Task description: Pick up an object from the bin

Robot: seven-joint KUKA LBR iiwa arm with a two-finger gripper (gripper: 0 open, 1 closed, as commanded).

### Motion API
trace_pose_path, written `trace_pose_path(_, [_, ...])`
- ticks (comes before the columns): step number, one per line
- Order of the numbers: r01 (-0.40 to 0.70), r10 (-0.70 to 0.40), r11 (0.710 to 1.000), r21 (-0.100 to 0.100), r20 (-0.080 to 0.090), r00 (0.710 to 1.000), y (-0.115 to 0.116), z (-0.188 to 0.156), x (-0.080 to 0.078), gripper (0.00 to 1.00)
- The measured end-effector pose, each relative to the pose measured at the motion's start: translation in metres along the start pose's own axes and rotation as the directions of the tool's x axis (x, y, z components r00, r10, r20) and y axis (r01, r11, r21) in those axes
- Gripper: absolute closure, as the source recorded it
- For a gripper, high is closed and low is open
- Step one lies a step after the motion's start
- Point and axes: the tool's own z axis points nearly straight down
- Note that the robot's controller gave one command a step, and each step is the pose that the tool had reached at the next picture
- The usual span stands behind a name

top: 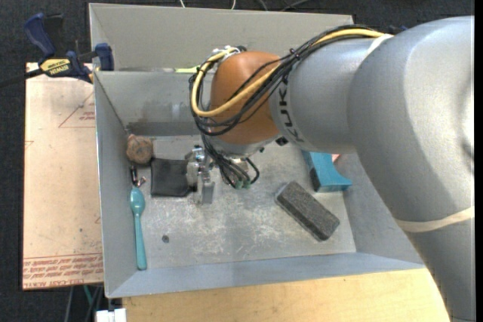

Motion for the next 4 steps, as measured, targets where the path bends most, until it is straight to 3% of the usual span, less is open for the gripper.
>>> trace_pose_path(1, [0.000,0.000,1.000,0.000,0.000,1.000,0.000,0.000,0.000,1.00])
trace_pose_path(2, [-0.021,0.021,1.000,0.000,-0.002,1.000,-0.010,-0.069,-0.011,1.00])
trace_pose_path(3, [0.202,-0.202,0.979,0.000,0.007,0.979,-0.010,-0.062,-0.029,1.00])
trace_pose_path(4, [0.323,-0.323,0.946,0.000,0.004,0.946,0.034,-0.018,-0.030,1.00])
